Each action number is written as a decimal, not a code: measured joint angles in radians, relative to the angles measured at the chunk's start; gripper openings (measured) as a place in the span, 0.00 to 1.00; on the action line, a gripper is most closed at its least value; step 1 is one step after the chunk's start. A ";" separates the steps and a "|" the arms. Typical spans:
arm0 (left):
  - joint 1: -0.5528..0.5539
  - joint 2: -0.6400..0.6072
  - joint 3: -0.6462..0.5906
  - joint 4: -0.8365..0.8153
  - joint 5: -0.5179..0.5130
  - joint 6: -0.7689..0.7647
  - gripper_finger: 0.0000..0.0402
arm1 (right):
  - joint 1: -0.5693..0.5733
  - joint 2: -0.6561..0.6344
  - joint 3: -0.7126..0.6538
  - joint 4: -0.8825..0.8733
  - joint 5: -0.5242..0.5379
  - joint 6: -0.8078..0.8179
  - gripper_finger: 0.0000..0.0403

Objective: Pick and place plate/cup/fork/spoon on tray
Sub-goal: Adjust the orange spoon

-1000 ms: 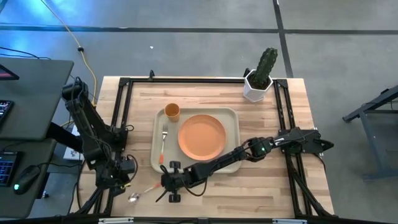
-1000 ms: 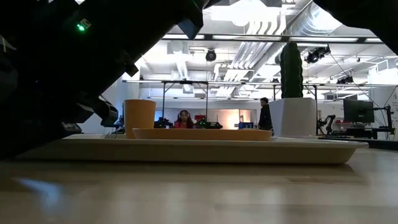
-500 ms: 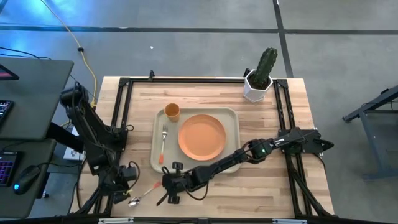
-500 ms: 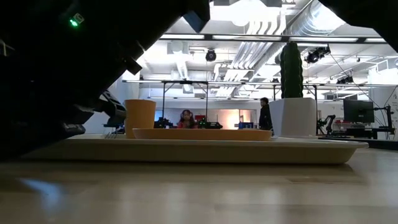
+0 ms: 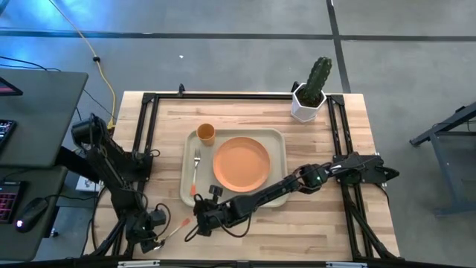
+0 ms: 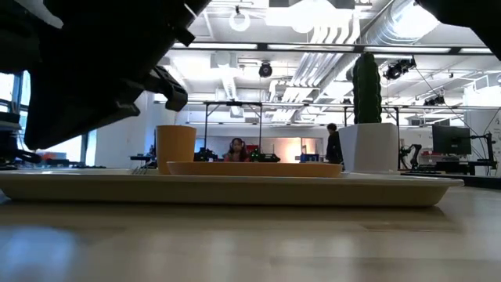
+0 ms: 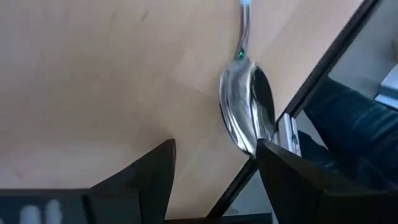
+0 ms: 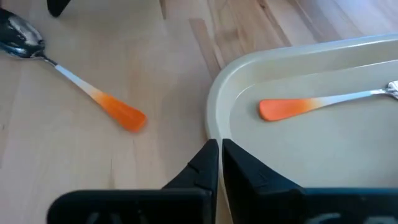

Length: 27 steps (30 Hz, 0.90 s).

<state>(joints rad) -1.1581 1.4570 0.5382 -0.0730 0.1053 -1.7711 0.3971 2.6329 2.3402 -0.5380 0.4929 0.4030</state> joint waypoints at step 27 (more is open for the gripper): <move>0.020 0.109 0.004 0.114 0.082 -0.129 0.43 | 0.000 -0.006 0.002 -0.005 -0.033 -0.018 0.03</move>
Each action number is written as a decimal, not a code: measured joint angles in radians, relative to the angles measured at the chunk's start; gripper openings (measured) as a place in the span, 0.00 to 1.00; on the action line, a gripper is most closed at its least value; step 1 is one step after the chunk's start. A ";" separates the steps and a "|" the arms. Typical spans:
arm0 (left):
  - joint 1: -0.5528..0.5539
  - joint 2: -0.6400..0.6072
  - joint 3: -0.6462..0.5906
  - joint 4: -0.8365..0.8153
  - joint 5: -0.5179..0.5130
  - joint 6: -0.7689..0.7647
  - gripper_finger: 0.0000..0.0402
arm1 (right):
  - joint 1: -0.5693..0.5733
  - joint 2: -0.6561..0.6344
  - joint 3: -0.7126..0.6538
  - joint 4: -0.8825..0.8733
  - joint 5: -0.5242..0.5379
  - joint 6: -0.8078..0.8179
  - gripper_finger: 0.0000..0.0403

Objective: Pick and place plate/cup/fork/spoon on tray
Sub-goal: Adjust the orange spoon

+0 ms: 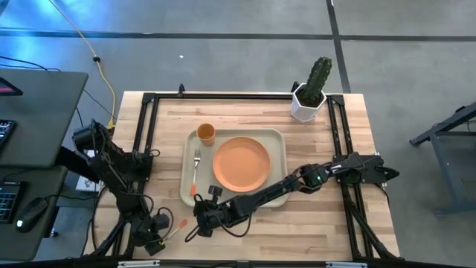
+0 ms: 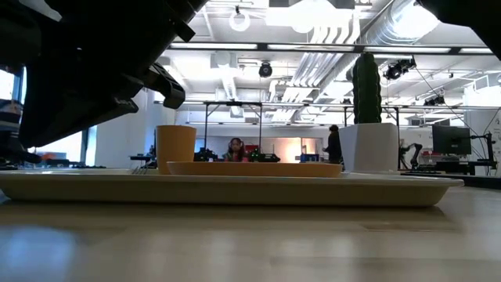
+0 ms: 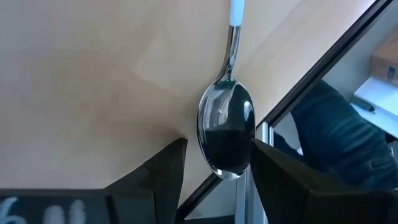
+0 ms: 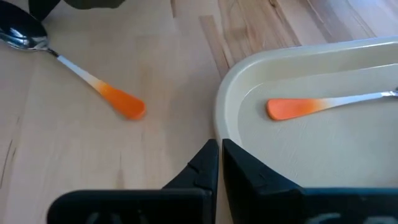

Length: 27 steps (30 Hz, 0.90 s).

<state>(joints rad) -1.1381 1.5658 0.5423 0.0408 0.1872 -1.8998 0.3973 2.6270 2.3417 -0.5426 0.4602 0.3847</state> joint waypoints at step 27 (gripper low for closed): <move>0.076 0.026 -0.002 -0.012 0.021 0.120 0.01 | -0.001 -0.039 0.000 -0.039 0.045 0.008 0.04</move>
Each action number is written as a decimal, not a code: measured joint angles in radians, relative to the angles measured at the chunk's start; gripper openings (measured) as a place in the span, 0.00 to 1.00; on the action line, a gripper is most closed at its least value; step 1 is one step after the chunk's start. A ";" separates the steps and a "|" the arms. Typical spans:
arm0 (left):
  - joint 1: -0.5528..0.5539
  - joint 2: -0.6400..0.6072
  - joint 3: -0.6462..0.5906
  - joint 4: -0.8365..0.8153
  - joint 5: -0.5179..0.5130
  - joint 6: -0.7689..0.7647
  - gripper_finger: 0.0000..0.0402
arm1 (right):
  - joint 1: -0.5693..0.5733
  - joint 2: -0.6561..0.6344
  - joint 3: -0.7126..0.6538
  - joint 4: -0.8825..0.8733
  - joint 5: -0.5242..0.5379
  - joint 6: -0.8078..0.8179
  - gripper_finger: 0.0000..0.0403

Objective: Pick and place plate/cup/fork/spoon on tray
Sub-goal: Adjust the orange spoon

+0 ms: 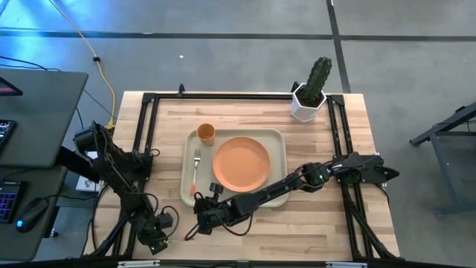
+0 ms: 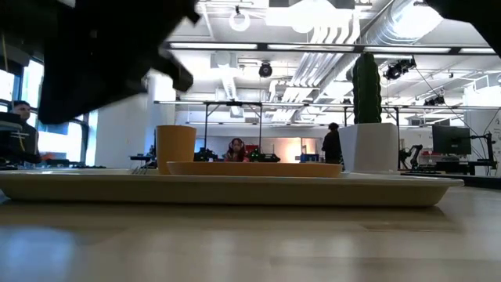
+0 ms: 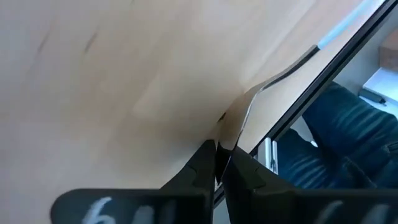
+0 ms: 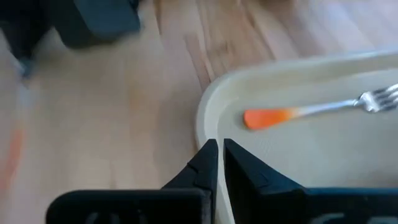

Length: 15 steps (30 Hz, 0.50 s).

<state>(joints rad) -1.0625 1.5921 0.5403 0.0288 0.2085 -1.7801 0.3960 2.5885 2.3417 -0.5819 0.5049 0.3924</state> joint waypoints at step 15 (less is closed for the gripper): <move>0.018 -0.152 -0.002 -0.274 -0.014 0.125 0.01 | -0.104 -0.077 0.002 -0.052 -0.092 0.265 0.32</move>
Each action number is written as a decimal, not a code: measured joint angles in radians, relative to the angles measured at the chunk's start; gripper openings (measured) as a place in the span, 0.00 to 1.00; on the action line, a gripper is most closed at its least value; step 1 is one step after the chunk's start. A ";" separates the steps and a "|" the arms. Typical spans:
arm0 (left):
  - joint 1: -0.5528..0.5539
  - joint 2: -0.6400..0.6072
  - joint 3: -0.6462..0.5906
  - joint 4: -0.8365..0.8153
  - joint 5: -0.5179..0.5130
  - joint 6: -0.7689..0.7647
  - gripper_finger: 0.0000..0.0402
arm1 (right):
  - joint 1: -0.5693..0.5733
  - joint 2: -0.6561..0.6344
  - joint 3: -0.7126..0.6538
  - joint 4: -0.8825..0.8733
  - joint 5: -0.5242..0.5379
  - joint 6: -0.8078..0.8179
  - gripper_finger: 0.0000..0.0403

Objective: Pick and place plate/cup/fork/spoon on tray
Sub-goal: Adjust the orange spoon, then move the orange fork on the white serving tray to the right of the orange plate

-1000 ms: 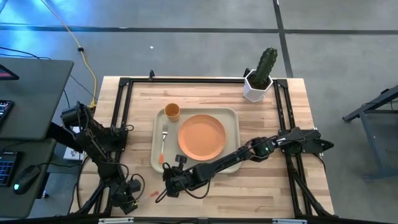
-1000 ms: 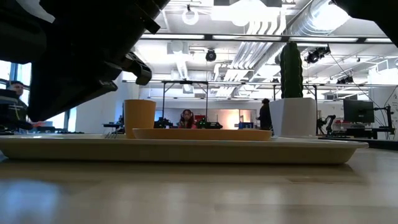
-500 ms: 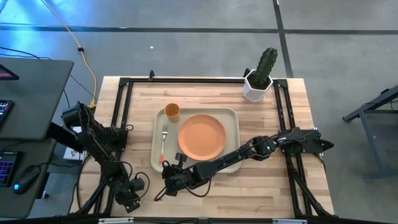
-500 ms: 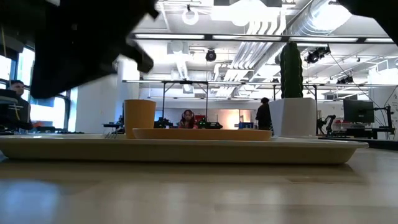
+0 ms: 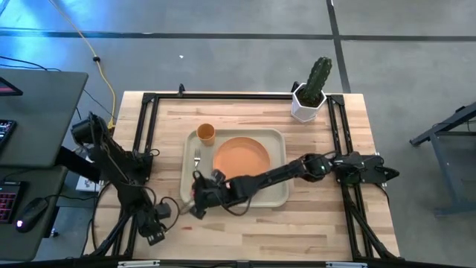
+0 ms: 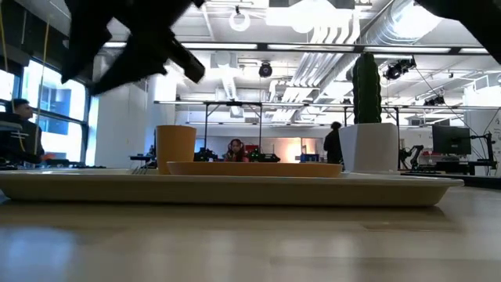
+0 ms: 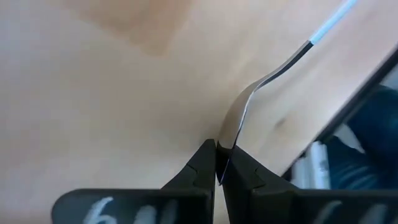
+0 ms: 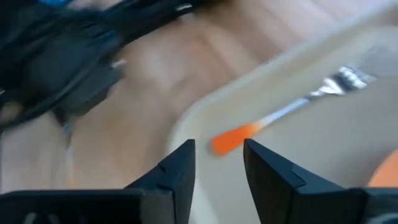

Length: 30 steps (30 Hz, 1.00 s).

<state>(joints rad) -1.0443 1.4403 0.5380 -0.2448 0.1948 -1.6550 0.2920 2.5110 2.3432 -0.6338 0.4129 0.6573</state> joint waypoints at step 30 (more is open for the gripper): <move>0.215 -0.541 -0.001 -0.389 -0.272 0.136 0.34 | -0.100 -0.107 -0.002 -0.227 0.103 0.197 0.31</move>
<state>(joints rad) -0.8291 0.8992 0.5372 -0.6343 -0.0771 -1.5194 0.1918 2.4035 2.3413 -0.8606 0.5155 0.8539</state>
